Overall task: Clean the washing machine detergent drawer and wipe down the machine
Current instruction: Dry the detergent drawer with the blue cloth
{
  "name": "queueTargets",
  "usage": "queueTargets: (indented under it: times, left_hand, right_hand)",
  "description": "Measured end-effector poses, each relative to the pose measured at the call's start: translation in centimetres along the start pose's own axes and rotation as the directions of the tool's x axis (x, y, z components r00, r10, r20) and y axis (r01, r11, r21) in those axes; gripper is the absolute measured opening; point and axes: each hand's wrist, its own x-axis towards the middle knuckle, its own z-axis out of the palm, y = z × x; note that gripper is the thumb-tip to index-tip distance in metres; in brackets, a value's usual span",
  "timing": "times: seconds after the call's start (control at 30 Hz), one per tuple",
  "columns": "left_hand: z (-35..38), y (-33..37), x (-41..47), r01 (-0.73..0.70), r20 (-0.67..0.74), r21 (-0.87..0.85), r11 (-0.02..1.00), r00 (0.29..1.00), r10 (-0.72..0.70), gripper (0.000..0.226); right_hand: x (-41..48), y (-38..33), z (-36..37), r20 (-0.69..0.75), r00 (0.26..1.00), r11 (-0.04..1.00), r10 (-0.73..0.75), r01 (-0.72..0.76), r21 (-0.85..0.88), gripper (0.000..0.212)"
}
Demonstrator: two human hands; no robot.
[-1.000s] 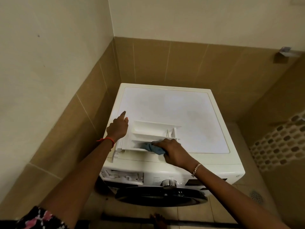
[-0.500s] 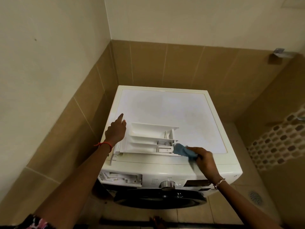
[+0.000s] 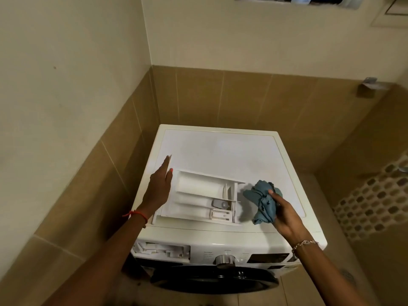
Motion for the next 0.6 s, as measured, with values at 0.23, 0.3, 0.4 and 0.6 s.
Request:
queueTargets:
  times: [0.23, 0.3, 0.4, 0.6]
  left_hand:
    - [-0.8, -1.5, -3.0, -0.254, -0.056, -0.051, 0.966, 0.966, 0.251, 0.051]
    - [-0.9, -2.2, -3.8, -0.277, -0.079, -0.012, 0.961, 0.958, 0.275, 0.055]
    - [-1.3, -2.3, -4.8, -0.304, -0.109, 0.035, 0.952, 0.946, 0.306, 0.053]
    - [-1.4, -3.4, -7.6, -0.241, -0.090, -0.053, 0.969, 0.968, 0.235, 0.052]
  right_hand:
    - [0.8, -2.4, 3.6, 0.011, 0.977, 0.976, -0.211, 0.211, -0.056, 0.024]
    - [0.4, -3.2, 6.2, -0.023, 0.931, 0.883, -0.365, 0.338, -0.325, 0.024]
    - [-0.5, -2.2, 10.4, 0.170, 0.855, 0.574, -0.490, 0.463, -0.675, 0.014]
    - [-0.7, 6.8, 16.1, 0.692, 0.702, -0.189, -0.167, 0.666, -0.721, 0.046]
